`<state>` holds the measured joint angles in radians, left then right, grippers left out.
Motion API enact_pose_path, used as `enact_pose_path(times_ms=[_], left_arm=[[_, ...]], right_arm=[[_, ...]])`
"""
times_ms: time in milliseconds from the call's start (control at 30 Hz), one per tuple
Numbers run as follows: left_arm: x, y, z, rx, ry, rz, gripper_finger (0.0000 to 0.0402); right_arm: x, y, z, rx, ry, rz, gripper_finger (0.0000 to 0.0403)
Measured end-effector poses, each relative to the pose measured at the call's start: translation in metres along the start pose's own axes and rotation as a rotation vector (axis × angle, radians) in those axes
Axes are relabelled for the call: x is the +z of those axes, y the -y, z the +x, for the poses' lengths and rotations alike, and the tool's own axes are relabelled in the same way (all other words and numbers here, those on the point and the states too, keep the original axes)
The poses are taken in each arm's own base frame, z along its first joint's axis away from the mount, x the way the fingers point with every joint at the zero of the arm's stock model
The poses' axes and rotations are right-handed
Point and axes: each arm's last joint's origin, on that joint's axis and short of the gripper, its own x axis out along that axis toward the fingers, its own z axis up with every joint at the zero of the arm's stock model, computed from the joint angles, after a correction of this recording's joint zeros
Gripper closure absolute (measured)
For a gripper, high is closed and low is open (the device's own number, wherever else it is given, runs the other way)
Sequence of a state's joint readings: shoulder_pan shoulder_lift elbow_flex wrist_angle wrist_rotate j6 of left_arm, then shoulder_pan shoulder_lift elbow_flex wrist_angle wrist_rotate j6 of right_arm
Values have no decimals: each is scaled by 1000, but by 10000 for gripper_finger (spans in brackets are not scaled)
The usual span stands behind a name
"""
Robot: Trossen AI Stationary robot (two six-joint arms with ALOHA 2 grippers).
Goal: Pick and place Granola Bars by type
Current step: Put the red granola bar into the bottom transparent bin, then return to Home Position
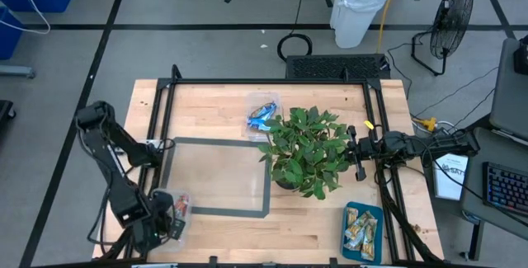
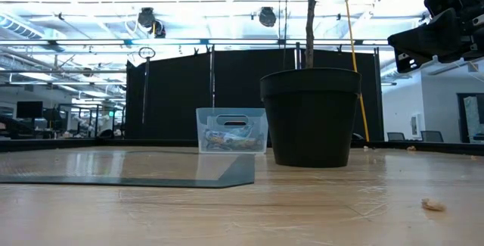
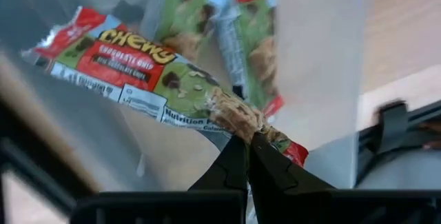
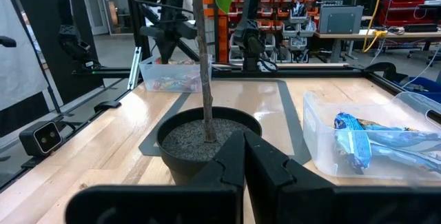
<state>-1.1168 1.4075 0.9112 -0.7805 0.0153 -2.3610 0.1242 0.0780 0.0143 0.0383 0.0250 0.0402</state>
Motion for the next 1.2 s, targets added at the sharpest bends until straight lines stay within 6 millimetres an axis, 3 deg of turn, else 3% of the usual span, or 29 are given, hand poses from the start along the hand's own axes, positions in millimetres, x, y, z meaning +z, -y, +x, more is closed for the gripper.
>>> enact_pose_path(times_ms=[167,433,633,1033,1200], left_arm=[[4,4,4,14,24,-18,395],[10,12,5,-43,50,-27,325],[9,16,5,-102,69,14,300],[9,6,-6,-68,47,-9,294],[22,-1,-19,-119,232,129,293]], right_arm=[[0,0,0,-1,0,0,403],[0,0,0,0,0,0,403],[0,0,0,0,0,0,403],[0,0,0,0,-1,0,403],[0,0,0,0,-1,0,403]])
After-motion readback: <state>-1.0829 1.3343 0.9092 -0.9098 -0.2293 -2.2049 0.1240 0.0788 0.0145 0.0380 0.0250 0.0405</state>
